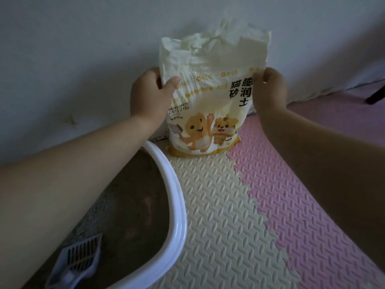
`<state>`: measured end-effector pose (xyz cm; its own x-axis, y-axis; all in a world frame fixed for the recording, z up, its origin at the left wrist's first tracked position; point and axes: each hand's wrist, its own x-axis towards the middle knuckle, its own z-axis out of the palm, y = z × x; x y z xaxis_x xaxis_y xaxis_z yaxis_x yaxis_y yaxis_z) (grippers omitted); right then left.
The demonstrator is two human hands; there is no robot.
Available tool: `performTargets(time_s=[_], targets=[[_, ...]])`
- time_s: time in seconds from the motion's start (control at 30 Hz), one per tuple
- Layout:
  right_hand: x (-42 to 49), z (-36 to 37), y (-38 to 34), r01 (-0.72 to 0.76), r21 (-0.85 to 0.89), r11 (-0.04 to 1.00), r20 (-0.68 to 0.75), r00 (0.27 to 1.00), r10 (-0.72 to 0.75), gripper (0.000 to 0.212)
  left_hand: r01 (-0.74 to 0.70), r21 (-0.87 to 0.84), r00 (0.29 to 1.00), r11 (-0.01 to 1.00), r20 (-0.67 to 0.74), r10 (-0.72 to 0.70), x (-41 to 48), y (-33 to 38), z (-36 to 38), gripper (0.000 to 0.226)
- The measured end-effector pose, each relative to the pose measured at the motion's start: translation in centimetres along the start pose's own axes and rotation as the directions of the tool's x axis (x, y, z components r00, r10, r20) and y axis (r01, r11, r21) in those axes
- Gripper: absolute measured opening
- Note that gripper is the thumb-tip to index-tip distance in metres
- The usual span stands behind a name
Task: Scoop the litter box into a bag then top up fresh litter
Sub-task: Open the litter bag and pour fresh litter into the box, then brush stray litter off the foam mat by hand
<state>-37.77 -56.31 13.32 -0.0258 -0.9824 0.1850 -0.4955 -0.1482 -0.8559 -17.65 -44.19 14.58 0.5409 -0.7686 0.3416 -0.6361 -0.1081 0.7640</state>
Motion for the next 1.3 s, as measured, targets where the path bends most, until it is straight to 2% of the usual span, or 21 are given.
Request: performTargets(time_s=[0.03, 0.1, 0.13, 0.2, 0.3, 0.37, 0.43, 0.5, 0.6, 0.67, 0.77, 0.87, 0.97, 1.13, 1.3], targets=[[-0.5, -0.4, -0.5, -0.025, 0.001, 1.000, 0.050, 0.998, 0.025, 0.028, 0.026, 0.004, 0.997, 1.000, 0.072, -0.026, -0.1, 0.6, -0.3, 0.029], [-2.2, -2.2, -1.5, -0.090, -0.010, 0.996, 0.128, 0.988, 0.090, 0.048, 0.124, -0.003, 0.971, 0.992, 0.207, -0.120, -0.8, 2.0, -1.5, 0.043], [-3.1, -3.4, -2.1, -0.120, -0.026, 0.992, 0.141, 0.983, 0.122, 0.057, 0.179, 0.009, 0.951, 0.984, 0.255, -0.175, -1.3, 2.7, -2.4, 0.055], [-5.2, -6.6, -3.8, -0.156, -0.102, 0.983, 0.142, 0.975, 0.169, 0.059, 0.303, 0.081, 0.892, 0.949, 0.325, -0.313, -2.6, 4.4, -4.8, 0.081], [-7.9, -12.9, -8.0, -0.056, -0.288, 0.956, 0.212, 0.970, 0.121, 0.052, 0.409, 0.239, 0.782, 0.881, 0.406, -0.473, -4.2, 9.0, -9.7, 0.089], [-8.4, -17.9, -13.0, 0.039, -0.368, 0.929, 0.257, 0.965, 0.061, 0.050, 0.381, 0.347, 0.738, 0.857, 0.443, -0.508, -4.0, 13.5, -14.0, 0.087], [-8.0, -23.0, -20.4, 0.128, -0.410, 0.903, 0.300, 0.954, 0.001, 0.049, 0.292, 0.412, 0.744, 0.863, 0.468, -0.476, -1.9, 19.3, -19.1, 0.086], [-7.5, -28.5, -29.8, 0.228, -0.438, 0.870, 0.346, 0.935, -0.071, 0.050, 0.128, 0.477, 0.775, 0.869, 0.499, -0.388, 1.7, 27.0, -24.9, 0.083], [-8.0, -37.1, -45.3, 0.408, -0.466, 0.785, 0.418, 0.884, -0.210, 0.051, -0.221, 0.487, 0.796, 0.845, 0.591, -0.132, 6.5, 40.7, -35.4, 0.078], [-9.6, -42.4, -55.3, 0.492, -0.476, 0.729, 0.451, 0.848, -0.277, 0.051, -0.337, 0.425, 0.821, 0.840, 0.570, 0.041, 7.8, 49.5, -43.1, 0.071], [-14.7, -48.8, -66.9, 0.521, -0.467, 0.715, 0.439, 0.838, -0.324, 0.051, -0.472, 0.367, 0.836, 0.802, 0.473, 0.276, 5.9, 58.8, -53.5, 0.067], [-21.7, -53.3, -73.8, 0.584, -0.426, 0.691, 0.458, 0.798, -0.392, 0.060, -0.507, 0.454, 0.835, 0.732, 0.469, 0.288, 0.0, 63.5, -62.0, 0.080], [-28.6, -55.5, -77.0, 0.640, -0.413, 0.648, 0.507, 0.753, -0.420, 0.070, -0.479, 0.588, 0.854, 0.652, 0.484, 0.191, -7.0, 64.9, -68.9, 0.084], [-37.2, -56.8, -80.3, 0.724, -0.347, 0.597, 0.530, 0.676, -0.512, 0.067, -0.319, 0.651, 0.908, 0.689, 0.419, 0.025, -16.3, 67.0, -78.6, 0.078], [-45.1, -55.0, -85.1, 0.790, -0.274, 0.548, 0.592, 0.588, -0.551, 0.066, -0.235, 0.689, 0.959, 0.686, 0.281, 0.046, -23.0, 66.3, -87.7, 0.067]])
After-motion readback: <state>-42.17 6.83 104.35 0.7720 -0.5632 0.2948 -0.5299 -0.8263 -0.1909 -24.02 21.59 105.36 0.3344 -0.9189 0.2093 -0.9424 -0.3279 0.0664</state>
